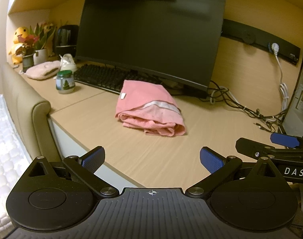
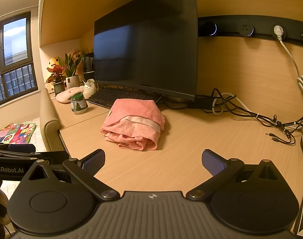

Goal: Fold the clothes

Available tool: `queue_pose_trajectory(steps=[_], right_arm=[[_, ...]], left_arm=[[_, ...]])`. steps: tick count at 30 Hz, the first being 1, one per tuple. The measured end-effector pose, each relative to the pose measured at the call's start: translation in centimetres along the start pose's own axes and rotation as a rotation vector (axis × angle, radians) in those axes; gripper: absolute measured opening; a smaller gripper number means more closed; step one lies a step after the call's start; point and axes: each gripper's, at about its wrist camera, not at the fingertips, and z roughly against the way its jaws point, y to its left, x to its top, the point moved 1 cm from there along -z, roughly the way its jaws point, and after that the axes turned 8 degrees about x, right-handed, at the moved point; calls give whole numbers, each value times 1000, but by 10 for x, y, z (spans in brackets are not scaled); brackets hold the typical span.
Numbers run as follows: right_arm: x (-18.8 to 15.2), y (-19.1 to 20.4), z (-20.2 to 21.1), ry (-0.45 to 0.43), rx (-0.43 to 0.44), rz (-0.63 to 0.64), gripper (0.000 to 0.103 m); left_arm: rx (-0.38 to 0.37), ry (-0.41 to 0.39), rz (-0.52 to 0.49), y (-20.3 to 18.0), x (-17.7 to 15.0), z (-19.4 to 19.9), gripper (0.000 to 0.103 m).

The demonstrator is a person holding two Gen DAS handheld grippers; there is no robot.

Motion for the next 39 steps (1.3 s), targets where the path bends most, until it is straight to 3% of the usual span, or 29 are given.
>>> queue_pose_trajectory(steps=[25,39], right_arm=[[1,4,-6,12,10,15,103],[-1,-4,-13,37,15,-14,103]], left_arm=[[6,-12,6,6,1,3,103],[3,29,2,2,1,-6,103]])
